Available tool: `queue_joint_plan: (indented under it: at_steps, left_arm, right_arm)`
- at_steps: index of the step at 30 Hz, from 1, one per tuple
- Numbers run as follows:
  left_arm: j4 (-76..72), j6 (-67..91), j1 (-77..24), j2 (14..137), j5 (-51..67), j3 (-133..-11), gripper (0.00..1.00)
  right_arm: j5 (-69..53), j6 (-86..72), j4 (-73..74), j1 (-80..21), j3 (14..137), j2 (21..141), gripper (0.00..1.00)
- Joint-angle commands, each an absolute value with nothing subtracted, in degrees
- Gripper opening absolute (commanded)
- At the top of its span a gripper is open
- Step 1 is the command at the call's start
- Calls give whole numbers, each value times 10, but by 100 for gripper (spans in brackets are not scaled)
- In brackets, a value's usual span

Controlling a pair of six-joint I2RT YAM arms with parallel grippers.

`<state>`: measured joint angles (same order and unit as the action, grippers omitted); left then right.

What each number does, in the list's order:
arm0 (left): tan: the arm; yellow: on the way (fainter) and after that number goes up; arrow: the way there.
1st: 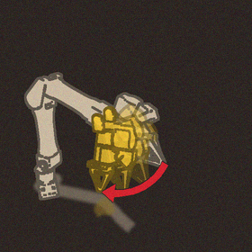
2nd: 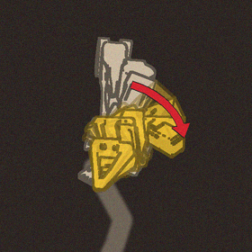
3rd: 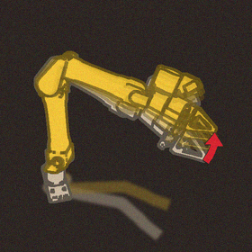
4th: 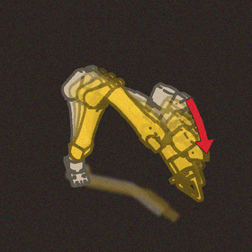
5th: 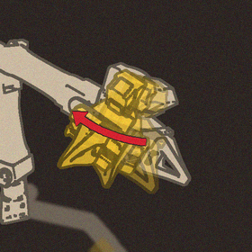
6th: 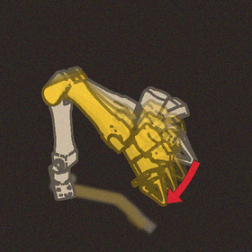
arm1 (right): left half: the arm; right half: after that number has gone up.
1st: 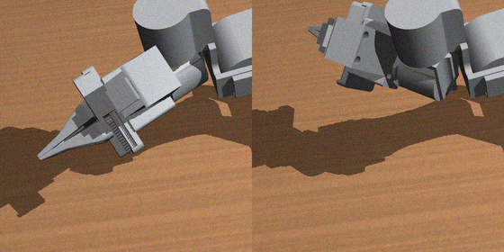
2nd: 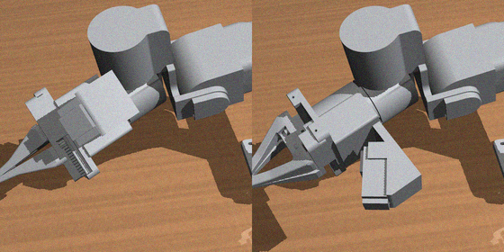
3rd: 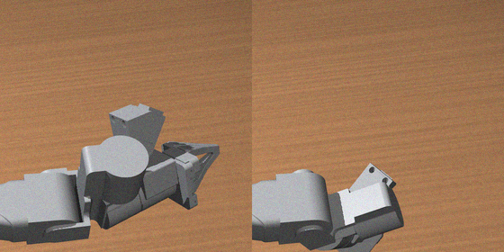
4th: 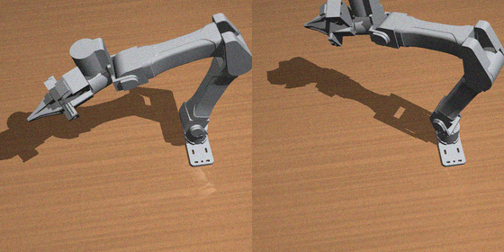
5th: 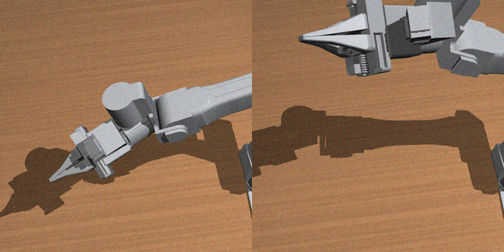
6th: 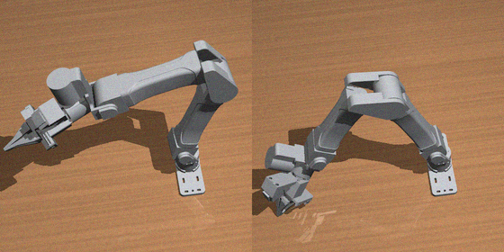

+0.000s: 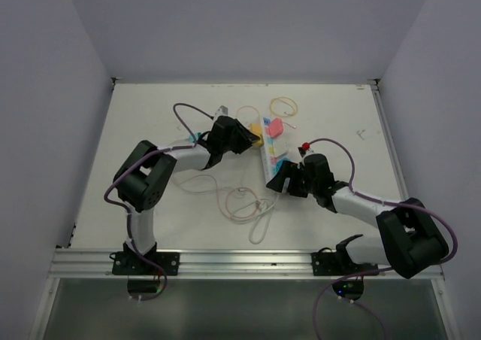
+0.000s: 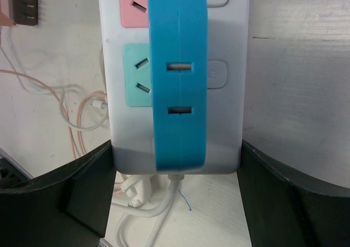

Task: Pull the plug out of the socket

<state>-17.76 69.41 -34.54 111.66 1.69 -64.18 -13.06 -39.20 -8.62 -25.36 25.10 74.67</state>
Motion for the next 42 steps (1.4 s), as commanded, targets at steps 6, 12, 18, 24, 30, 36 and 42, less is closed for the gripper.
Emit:
queue_joint_plan:
  at_steps: [6, 12, 18, 24, 30, 36, 42]
  left_arm:
    - [-213, 717, -331, 1034, 24, -592, 0]
    - [-241, 750, -331, 1017, 27, -561, 0]
    - [-226, 749, -332, 991, 12, -553, 0]
    - [-189, 742, -333, 969, -16, -569, 0]
    - [-181, 740, -334, 956, -11, -568, 0]
    - [-152, 713, -317, 919, -12, -563, 0]
    - [-106, 656, -244, 853, -4, -534, 0]
  right_arm:
    - [-107, -417, -22, -237, 223, 785, 0]
    - [-96, -429, -18, -236, 226, 794, 0]
    - [-70, -438, -2, -236, 227, 790, 0]
    - [-45, -449, 27, -236, 231, 787, 0]
    - [-33, -455, 37, -236, 230, 783, 0]
    - [-30, -457, 38, -236, 228, 783, 0]
    - [-32, -458, 33, -235, 225, 780, 0]
